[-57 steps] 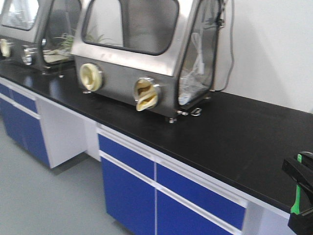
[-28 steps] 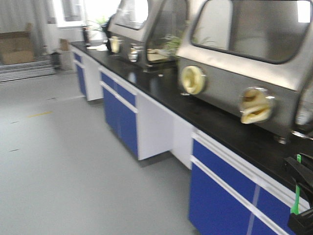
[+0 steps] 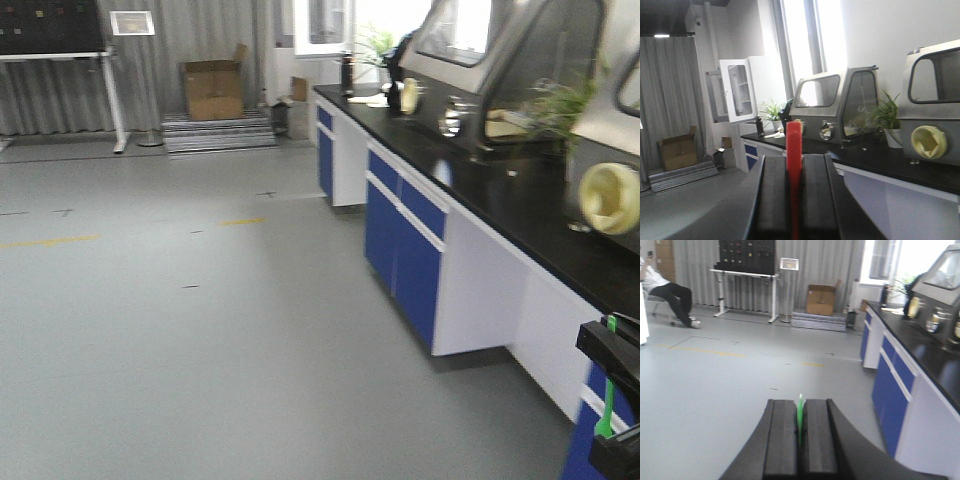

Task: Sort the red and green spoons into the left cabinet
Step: 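Turn the base away from the bench toward the open floor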

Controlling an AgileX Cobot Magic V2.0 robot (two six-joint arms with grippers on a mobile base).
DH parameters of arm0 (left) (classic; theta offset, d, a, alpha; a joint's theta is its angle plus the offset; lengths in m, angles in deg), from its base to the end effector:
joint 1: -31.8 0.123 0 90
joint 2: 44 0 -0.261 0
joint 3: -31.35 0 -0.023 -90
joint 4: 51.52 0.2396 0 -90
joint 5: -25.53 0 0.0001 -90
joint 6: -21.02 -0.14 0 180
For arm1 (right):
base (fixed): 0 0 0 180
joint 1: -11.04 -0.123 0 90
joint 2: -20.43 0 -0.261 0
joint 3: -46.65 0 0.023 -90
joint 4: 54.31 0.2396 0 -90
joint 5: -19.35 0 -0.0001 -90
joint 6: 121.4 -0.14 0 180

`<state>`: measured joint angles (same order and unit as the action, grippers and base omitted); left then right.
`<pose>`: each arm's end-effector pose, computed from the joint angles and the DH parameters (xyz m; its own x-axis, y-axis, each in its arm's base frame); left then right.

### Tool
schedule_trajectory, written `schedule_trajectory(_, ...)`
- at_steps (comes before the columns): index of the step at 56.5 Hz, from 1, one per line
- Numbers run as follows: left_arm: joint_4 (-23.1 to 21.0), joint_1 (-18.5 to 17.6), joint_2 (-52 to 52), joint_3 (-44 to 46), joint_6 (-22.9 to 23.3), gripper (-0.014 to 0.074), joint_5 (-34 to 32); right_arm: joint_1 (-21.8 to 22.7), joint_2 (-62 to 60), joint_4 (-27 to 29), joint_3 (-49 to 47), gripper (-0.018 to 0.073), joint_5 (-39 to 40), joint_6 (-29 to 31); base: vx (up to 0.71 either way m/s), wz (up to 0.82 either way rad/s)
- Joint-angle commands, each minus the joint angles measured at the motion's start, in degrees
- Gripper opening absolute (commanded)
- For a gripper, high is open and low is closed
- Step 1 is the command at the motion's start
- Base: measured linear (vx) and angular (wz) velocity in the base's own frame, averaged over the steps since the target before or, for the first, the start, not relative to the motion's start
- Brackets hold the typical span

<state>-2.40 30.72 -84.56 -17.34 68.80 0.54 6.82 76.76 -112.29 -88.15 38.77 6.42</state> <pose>0.1665 -0.0478 0.3592 0.2959 -0.0298 -0.9548 0.3297 0.9413 0.0729 0.2255 0.0561 0.3126 0.0098 -0.0709 -0.9974 -0.3520 0.9334 -0.0699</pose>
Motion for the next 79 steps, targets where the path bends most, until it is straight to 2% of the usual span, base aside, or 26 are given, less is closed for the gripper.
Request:
schedule_trajectory(1, -1.8, -0.1, 0.0, 1.7, 0.5, 0.0031, -2.6, 0.2, -0.7, 1.0, -1.7, -0.0006, 2.5, 0.2, 0.28, 0.46)
schedule_trajectory(44, -1.8, -0.1, 0.0, 1.7, 0.5, 0.0031, -2.6, 0.2, -0.7, 1.0, -1.7, -0.0006, 2.5, 0.2, 0.34, 0.34)
schedule_trajectory(79, -1.8, -0.1, 0.0, 1.7, 0.5, 0.0031, -2.6, 0.2, -0.7, 1.0, -1.7, -0.0006, 2.5, 0.2, 0.4, 0.13)
